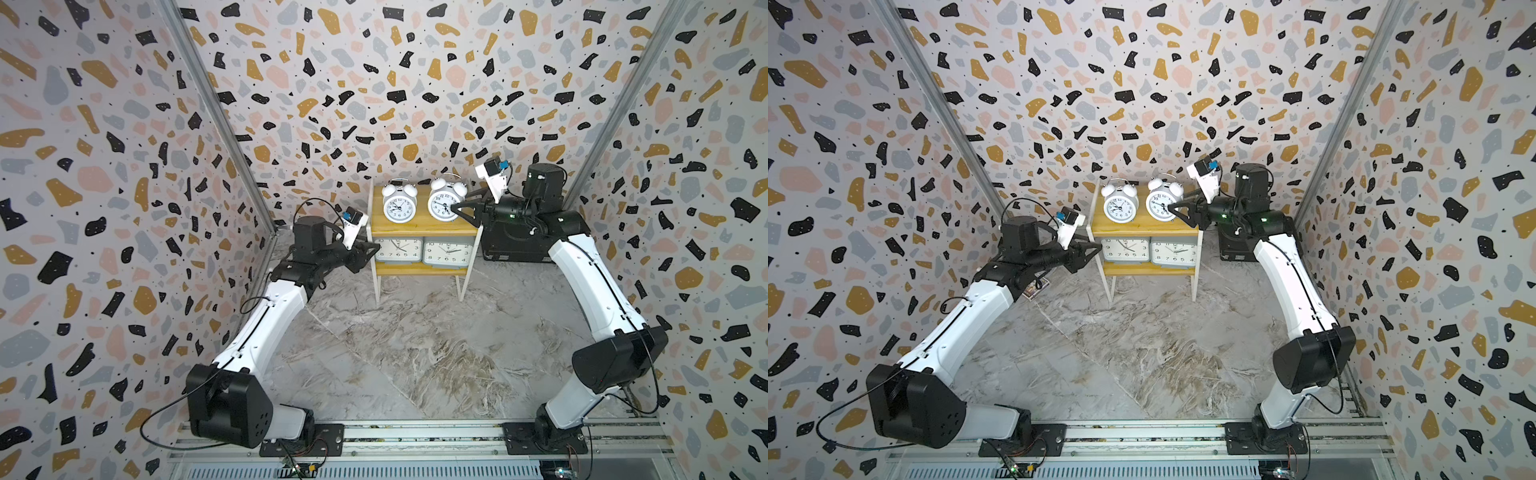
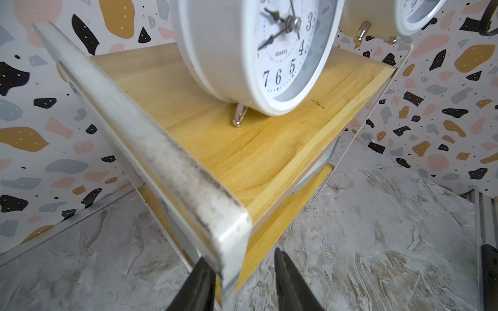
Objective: Place the alarm clocks on the shelf by style
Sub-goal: Place the alarm on the shelf.
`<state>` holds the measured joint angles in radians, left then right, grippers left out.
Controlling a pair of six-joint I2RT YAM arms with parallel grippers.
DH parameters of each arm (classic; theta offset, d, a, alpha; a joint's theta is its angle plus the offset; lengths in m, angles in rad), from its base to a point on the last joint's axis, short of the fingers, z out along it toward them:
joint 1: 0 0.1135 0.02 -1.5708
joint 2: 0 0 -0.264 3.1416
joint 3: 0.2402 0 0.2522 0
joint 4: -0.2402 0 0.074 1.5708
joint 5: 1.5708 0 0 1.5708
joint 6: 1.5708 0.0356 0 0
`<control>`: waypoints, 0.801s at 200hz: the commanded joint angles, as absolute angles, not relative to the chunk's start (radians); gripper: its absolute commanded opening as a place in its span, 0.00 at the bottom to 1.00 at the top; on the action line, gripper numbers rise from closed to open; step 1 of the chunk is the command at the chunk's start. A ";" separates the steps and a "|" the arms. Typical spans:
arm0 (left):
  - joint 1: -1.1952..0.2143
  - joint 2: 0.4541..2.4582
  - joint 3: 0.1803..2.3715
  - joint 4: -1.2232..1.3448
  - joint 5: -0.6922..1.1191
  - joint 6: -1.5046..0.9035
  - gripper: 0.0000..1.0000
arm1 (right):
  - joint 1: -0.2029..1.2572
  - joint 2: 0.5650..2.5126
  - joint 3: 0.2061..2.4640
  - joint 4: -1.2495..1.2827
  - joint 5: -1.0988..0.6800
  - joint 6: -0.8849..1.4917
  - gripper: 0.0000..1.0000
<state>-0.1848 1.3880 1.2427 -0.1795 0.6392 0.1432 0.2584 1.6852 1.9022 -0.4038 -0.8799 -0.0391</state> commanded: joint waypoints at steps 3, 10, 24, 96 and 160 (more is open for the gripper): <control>-0.177 1.396 1.284 -0.173 0.672 0.161 0.36 | 0.253 1.673 1.967 -0.391 -0.934 -0.050 0.24; -0.178 1.396 1.287 -0.175 0.675 0.163 0.33 | 0.252 1.677 1.968 -0.391 -0.934 -0.051 0.24; -0.178 1.396 1.286 -0.175 0.676 0.167 0.29 | 0.251 1.683 1.973 -0.396 -0.934 -0.056 0.24; -0.178 1.395 1.286 -0.215 0.668 0.190 0.18 | 0.244 1.718 2.002 -0.449 -0.946 -0.090 0.24; -0.178 1.394 1.285 -0.218 0.666 0.195 0.16 | 0.242 1.738 2.002 -0.456 -0.938 -0.100 0.25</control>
